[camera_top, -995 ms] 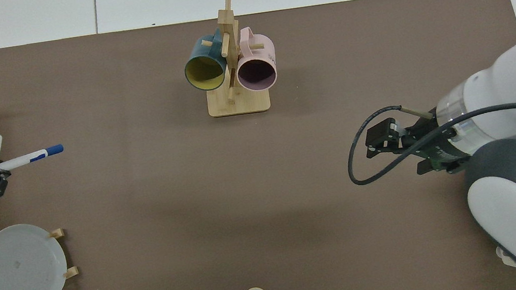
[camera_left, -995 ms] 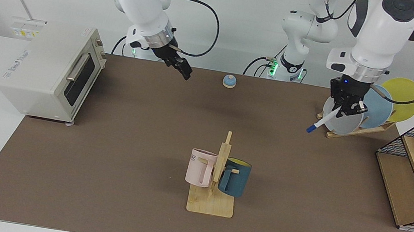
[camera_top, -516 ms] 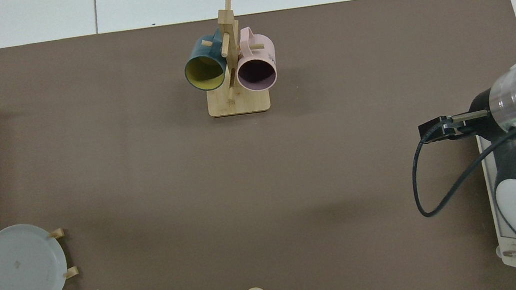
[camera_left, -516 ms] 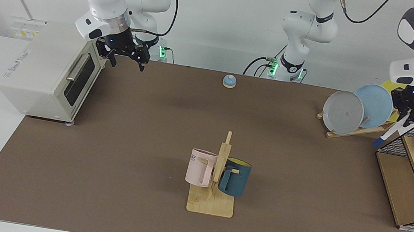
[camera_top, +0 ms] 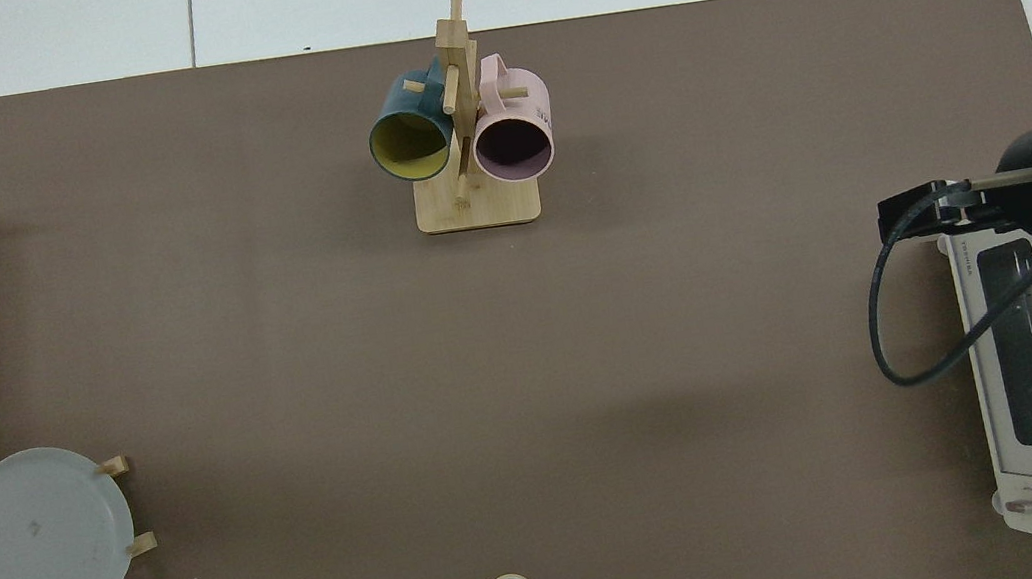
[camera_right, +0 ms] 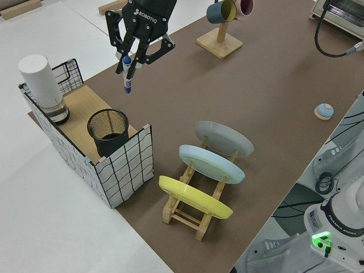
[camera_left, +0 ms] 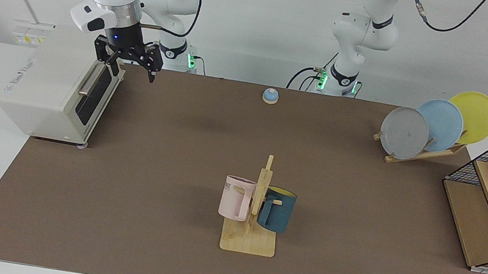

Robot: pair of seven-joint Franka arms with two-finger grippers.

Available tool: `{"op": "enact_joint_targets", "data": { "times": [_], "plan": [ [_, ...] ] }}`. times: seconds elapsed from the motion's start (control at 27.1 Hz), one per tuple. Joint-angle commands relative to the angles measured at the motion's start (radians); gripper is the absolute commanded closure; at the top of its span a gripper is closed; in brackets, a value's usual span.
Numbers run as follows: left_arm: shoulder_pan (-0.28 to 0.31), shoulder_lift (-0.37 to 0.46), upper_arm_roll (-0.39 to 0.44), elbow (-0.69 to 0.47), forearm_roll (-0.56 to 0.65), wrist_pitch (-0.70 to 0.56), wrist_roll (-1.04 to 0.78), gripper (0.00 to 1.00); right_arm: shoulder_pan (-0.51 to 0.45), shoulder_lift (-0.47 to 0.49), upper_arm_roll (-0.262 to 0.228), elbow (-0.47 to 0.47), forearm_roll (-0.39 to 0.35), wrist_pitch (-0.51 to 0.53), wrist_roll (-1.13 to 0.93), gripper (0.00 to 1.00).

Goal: Put markers into pen holder

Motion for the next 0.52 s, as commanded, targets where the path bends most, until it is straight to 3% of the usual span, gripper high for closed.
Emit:
{"op": "enact_joint_targets", "data": {
  "times": [0.0,0.48],
  "plan": [
    [0.039,0.053,0.011,0.066,0.069,0.057,0.027,1.00,-0.043,0.047,0.012,0.060,0.025,-0.026,-0.011,0.00],
    [0.041,0.059,0.011,0.029,0.187,0.008,0.116,1.00,-0.050,0.028,0.013,0.033,0.008,-0.025,-0.040,0.00]
  ]
}}
